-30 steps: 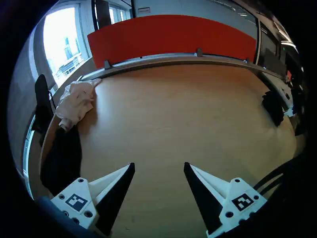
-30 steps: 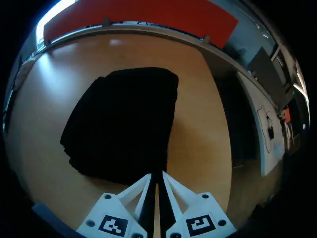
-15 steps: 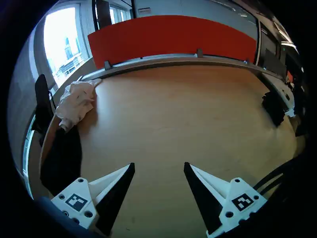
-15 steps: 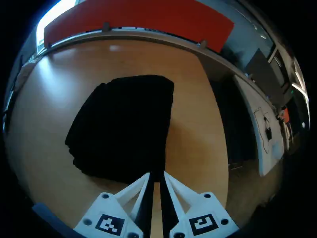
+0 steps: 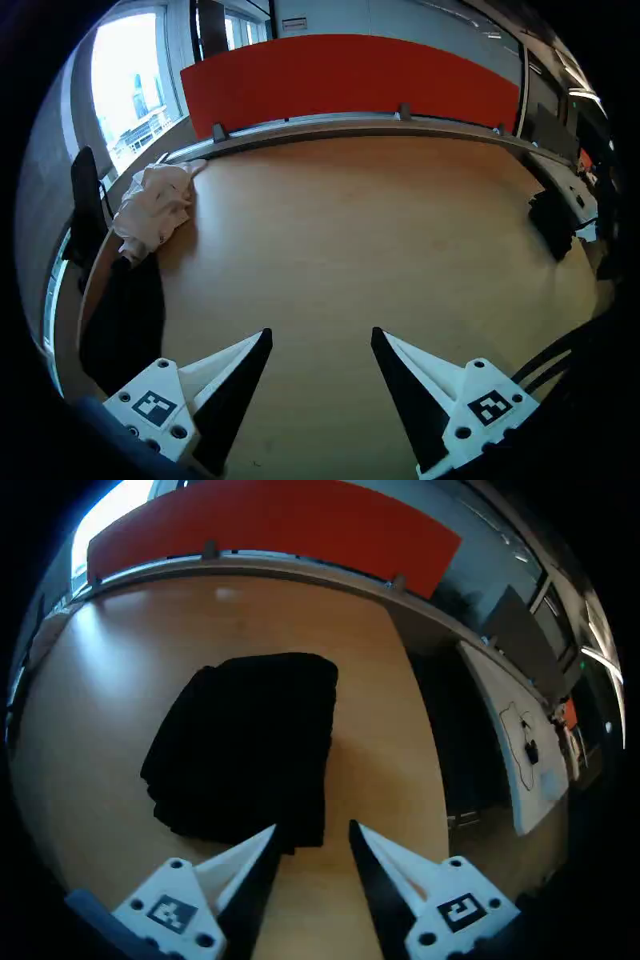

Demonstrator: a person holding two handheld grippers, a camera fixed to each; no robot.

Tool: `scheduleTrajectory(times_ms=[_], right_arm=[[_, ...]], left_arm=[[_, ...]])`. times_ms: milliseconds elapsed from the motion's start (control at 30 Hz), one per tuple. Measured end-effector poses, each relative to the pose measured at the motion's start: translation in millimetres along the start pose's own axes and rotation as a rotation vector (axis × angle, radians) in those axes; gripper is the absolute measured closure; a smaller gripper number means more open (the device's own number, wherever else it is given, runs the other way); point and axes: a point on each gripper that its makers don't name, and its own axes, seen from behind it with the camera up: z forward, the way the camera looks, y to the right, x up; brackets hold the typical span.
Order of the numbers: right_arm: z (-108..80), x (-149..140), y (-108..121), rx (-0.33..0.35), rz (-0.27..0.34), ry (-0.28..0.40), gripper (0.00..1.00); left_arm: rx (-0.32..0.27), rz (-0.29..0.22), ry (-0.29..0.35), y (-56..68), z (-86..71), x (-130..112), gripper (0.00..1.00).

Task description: Fold towel

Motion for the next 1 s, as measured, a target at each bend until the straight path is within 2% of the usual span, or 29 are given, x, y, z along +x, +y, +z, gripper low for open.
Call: scheduleTrajectory(times_ms=[33, 100, 167, 467, 767, 900, 1000], right_arm=[[-0.7, 0, 0, 0.0, 0.001, 0.002, 0.29], [-2.1, 0, -1, 0.0, 0.004, 0.005, 0.26], [-3.7, 0, -2, -0.002, 0.007, 0.008, 0.17], [-13.1, 5, -6, -0.007, 0.015, 0.035, 0.15], [-24.6, 20, -20, 0.011, 0.025, 0.091, 0.15], [-33.4, 34, -27, 0.013, 0.031, 0.144, 0.15], [-42.7, 51, -32, 0.01, 0.059, 0.2, 0.15]], left_arm=[[0.0, -0.001, 0.001, -0.5, -0.3, 0, 0.08], [-0.001, -0.004, 0.004, -1.4, -0.7, 1, 0.08], [-0.001, -0.006, 0.006, -2.3, -1.1, 1, 0.08], [0.001, -0.009, 0.014, -7.2, -2.3, 3, 0.08], [0.003, -0.024, 0.026, -10.0, -2.9, 7, 0.08], [0.008, -0.031, 0.036, -12.1, -3.3, 11, 0.08], [0.011, -0.036, 0.045, -13.6, -3.6, 14, 0.08]])
